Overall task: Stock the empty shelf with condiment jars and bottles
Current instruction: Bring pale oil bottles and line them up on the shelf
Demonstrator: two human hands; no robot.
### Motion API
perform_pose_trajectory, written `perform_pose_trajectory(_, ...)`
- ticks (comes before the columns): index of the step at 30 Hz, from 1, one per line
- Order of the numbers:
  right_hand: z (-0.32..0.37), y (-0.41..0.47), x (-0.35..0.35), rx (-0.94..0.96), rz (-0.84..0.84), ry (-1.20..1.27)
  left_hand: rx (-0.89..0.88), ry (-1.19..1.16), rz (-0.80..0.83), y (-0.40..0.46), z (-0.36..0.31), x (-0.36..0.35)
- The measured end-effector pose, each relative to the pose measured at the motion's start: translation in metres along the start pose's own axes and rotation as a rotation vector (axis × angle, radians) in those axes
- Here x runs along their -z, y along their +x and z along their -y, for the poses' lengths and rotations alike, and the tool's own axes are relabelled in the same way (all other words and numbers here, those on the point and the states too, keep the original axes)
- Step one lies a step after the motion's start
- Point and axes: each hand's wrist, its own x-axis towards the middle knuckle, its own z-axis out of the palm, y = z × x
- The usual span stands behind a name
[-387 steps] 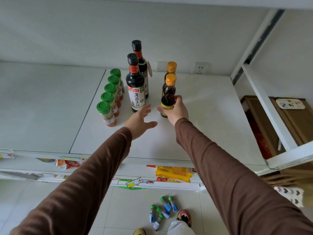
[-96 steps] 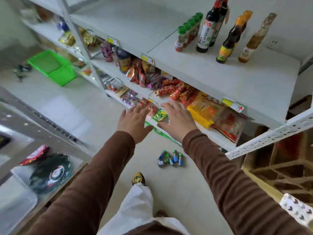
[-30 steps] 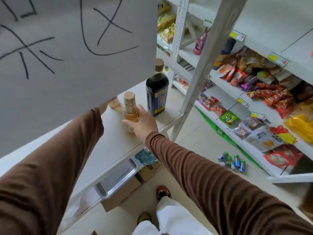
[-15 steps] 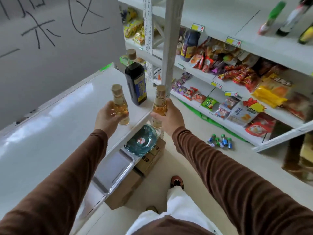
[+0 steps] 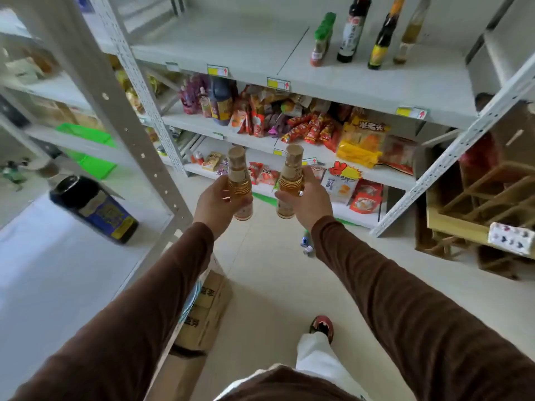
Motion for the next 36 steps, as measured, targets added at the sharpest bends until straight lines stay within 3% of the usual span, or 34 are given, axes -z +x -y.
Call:
perform_pose_trajectory(7,-0.060,0.100,0.121,-0.008,-0.093,-0.031,-0.045,0.018,0.141,0.100,-0.066,-0.143)
perform_pose_trajectory(14,-0.092,0.190,0.207,-0.025,-0.163,-0.058,-0.109,0.095,0.171,0.187,-0.128,-0.238)
perform_pose_trajectory(27,-0.112,0.369,0.290,-0.078,-0.383,-0.062,-0.244,0.066,0.265,0.386,-0.200,-0.337)
perform_pose_trajectory(36,-0.142,0.445,0.335,-0.167,-0.453,-0.072,-0.238,0.035,0.383,0.488,-0.245,-0.433)
